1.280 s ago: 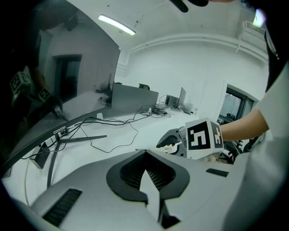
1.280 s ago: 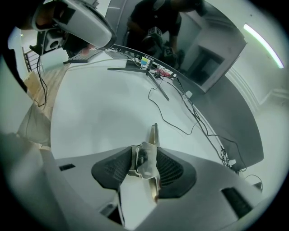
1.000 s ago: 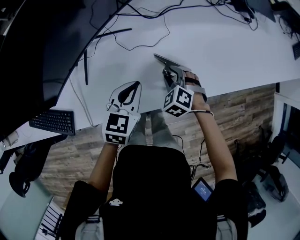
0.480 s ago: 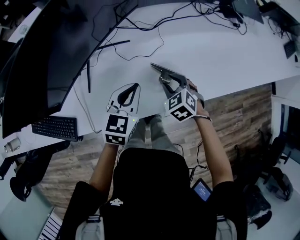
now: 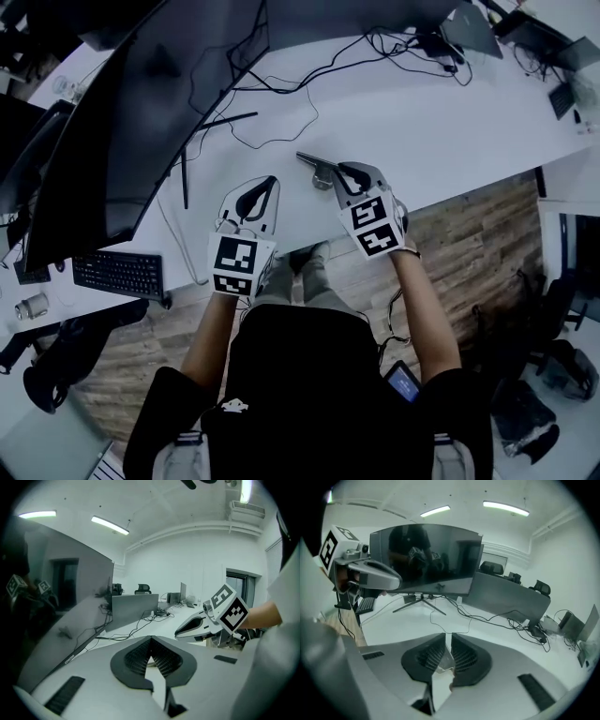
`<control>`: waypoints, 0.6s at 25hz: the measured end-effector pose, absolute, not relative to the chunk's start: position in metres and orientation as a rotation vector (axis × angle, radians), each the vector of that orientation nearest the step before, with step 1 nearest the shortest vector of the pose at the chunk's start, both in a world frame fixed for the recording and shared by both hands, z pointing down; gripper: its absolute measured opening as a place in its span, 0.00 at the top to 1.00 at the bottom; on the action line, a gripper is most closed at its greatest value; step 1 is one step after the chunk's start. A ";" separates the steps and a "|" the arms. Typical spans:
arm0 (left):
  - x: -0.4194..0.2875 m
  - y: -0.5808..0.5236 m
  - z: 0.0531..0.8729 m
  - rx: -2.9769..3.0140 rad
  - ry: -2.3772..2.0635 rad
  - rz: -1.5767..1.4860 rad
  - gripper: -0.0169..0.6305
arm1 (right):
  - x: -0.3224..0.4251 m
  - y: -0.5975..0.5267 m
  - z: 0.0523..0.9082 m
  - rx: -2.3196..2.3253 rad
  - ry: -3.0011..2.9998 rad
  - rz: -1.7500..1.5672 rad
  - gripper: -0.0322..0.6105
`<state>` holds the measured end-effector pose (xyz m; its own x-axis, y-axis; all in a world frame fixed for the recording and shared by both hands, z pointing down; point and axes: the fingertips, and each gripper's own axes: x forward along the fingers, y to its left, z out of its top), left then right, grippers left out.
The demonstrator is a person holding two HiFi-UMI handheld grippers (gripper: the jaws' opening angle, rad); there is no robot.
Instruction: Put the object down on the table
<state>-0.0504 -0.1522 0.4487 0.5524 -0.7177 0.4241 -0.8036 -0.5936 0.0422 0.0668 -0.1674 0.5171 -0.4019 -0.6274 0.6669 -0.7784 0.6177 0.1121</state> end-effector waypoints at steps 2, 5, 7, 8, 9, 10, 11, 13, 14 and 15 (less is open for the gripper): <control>-0.047 -0.154 0.439 2.579 -1.272 0.529 0.95 | 0.071 -0.171 0.500 1.154 -2.167 0.269 0.89; -0.042 -0.156 0.424 2.619 -1.269 0.519 0.95 | 0.076 -0.175 0.473 1.232 -2.193 0.251 0.90; -0.039 -0.157 0.414 2.643 -1.272 0.512 0.95 | 0.080 -0.176 0.455 1.273 -2.217 0.245 0.91; -0.038 -0.159 0.408 2.655 -1.278 0.509 0.95 | 0.081 -0.177 0.445 1.291 -2.228 0.236 0.91; -0.038 -0.162 0.402 2.666 -1.285 0.502 0.95 | 0.083 -0.178 0.436 1.307 -2.236 0.220 0.91; -0.038 -0.165 0.395 2.671 -1.290 0.484 0.95 | 0.085 -0.180 0.426 1.323 -2.243 0.200 0.91; -0.038 -0.167 0.387 2.668 -1.289 0.452 0.95 | 0.086 -0.180 0.416 1.339 -2.251 0.179 0.91; -0.039 -0.172 0.371 2.659 -1.290 0.382 0.95 | 0.089 -0.180 0.398 1.371 -2.269 0.149 0.91; -0.039 -0.174 0.363 2.664 -1.302 0.369 0.95 | 0.091 -0.180 0.389 1.387 -2.277 0.136 0.91; -0.039 -0.175 0.356 2.679 -1.316 0.368 0.95 | 0.092 -0.179 0.380 1.405 -2.285 0.122 0.91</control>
